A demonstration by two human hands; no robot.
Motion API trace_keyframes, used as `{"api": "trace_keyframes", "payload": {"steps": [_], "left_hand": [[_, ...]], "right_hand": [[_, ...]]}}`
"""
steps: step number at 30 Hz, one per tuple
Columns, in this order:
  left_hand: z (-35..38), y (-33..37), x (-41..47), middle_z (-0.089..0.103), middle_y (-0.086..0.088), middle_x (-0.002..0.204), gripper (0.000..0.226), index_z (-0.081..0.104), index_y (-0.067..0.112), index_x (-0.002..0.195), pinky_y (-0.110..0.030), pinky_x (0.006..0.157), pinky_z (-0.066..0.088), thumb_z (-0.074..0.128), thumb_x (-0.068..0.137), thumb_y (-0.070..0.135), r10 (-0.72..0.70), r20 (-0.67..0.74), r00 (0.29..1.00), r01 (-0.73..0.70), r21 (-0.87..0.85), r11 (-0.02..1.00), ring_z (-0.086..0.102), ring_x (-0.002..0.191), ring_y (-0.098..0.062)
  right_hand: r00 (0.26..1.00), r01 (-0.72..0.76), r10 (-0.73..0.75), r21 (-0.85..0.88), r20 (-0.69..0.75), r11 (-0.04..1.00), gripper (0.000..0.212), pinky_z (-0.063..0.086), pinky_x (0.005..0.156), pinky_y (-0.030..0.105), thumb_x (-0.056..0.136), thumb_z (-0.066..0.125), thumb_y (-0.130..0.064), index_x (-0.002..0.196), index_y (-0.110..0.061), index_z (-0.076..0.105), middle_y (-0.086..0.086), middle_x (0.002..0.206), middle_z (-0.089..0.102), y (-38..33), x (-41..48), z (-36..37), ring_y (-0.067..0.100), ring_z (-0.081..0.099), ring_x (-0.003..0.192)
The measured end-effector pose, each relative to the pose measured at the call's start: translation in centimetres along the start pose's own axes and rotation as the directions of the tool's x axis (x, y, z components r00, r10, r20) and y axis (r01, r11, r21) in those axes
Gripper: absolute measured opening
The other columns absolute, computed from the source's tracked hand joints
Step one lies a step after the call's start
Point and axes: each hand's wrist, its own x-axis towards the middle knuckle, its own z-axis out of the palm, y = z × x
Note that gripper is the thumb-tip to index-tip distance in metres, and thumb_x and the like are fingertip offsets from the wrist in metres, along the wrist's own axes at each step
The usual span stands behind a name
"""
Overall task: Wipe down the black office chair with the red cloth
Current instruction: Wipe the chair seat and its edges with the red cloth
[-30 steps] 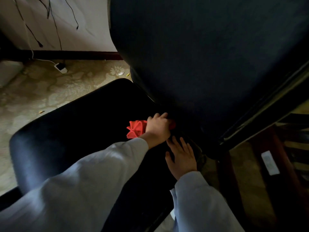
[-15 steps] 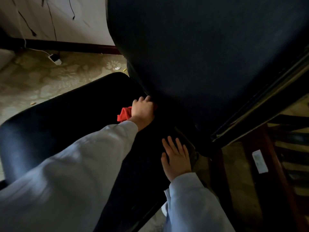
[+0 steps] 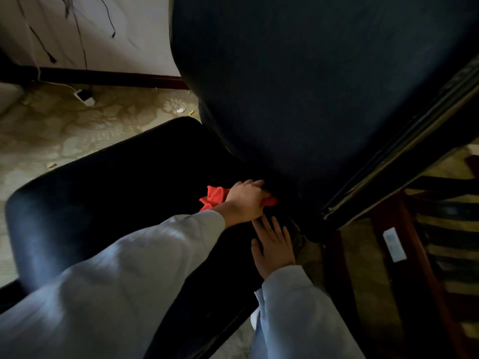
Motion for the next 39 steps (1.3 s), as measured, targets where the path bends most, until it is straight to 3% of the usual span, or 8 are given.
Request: {"api": "trace_keyframes", "payload": {"steps": [5,9,15,18,20,23,28,39], "left_hand": [[-1.4,-2.7,-2.0,0.053,-0.005,0.12,0.035,0.055,0.029,0.127,-0.037,0.09,0.041,0.045,0.094,0.036,-0.282,-0.249,0.927,0.254,-0.139,0.957,0.05,0.111,-0.029],[-1.5,-4.4,-2.0,0.047,-0.008,0.123,0.037,0.054,0.025,0.127,-0.039,0.091,0.037,0.047,0.092,0.032,-0.375,-0.247,0.893,0.37,-0.068,0.926,0.043,0.115,-0.029],[0.1,-1.5,-0.3,0.051,-0.005,0.117,0.033,0.06,0.02,0.118,-0.037,0.083,0.036,0.045,0.089,0.027,-0.371,-0.254,0.893,0.383,-0.007,0.924,0.046,0.11,-0.028],[0.5,-0.5,0.0,0.052,-0.003,0.118,0.034,0.061,0.024,0.118,-0.035,0.082,0.036,0.046,0.088,0.031,-0.303,-0.21,0.93,0.311,0.005,0.951,0.047,0.109,-0.027],[0.9,0.7,-0.2,0.051,-0.002,0.119,0.034,0.06,0.025,0.12,-0.034,0.084,0.036,0.047,0.089,0.032,-0.229,-0.168,0.959,0.236,0.02,0.972,0.047,0.11,-0.026],[1.0,2.8,-0.4,0.05,-0.003,0.12,0.032,0.062,0.024,0.118,-0.034,0.086,0.035,0.046,0.091,0.032,-0.14,-0.116,0.983,0.144,0.027,0.989,0.046,0.111,-0.026],[2.0,4.1,-1.1,0.049,-0.004,0.12,0.032,0.063,0.021,0.117,-0.035,0.087,0.036,0.047,0.09,0.03,-0.056,-0.055,0.997,0.059,0.048,0.997,0.046,0.111,-0.025],[1.7,3.6,-3.1,0.04,0.006,0.14,0.047,0.046,0.036,0.135,-0.031,0.105,0.028,0.049,0.089,0.024,0.284,0.153,0.946,-0.3,0.094,0.949,0.036,0.124,-0.02]], "right_hand": [[0.995,-0.017,0.016,-0.013,-0.101,1.0,0.066,0.027,0.107,0.042,0.077,0.022,-0.04,0.133,-0.021,0.051,0.001,0.141,0.048,-0.1,-1.0,0.0,0.024,0.048,0.128],[0.997,-0.074,0.076,0.059,-0.028,0.995,0.091,-0.004,0.113,0.029,0.064,-0.004,-0.051,0.147,-0.027,0.025,-0.005,0.156,0.016,1.0,-1.9,0.2,0.014,0.008,0.145],[0.999,-0.039,0.039,0.048,-0.001,0.998,0.09,-0.003,0.114,0.027,0.063,-0.007,-0.053,0.148,-0.032,0.016,-0.01,0.157,0.008,1.8,-2.5,0.0,0.01,0.001,0.145],[1.0,-0.023,0.024,0.068,-0.008,0.997,0.087,0.0,0.113,0.027,0.066,-0.001,-0.052,0.147,-0.029,0.022,-0.007,0.157,0.013,2.0,-2.4,0.2,0.014,0.007,0.145],[0.998,-0.003,0.006,0.041,-0.064,0.999,0.076,0.02,0.111,0.038,0.074,0.014,-0.046,0.141,-0.022,0.04,0.001,0.15,0.034,1.9,-2.4,0.3,0.024,0.03,0.139],[0.989,0.033,-0.033,-0.004,-0.142,0.999,0.053,0.049,0.083,0.049,0.076,0.038,-0.03,0.121,-0.016,0.06,0.009,0.123,0.063,2.7,-3.0,0.4,0.033,0.061,0.111],[0.973,0.076,-0.087,-0.06,-0.214,0.995,0.05,0.054,0.075,0.047,0.071,0.038,-0.031,0.12,-0.024,0.046,0.005,0.115,0.067,3.0,-3.7,0.7,0.022,0.053,0.111],[0.986,0.043,-0.065,-0.141,-0.155,0.989,0.053,0.054,0.073,0.045,0.069,0.038,-0.033,0.105,-0.015,0.071,0.006,0.112,0.069,2.3,-4.4,1.6,0.028,0.067,0.099]]}}
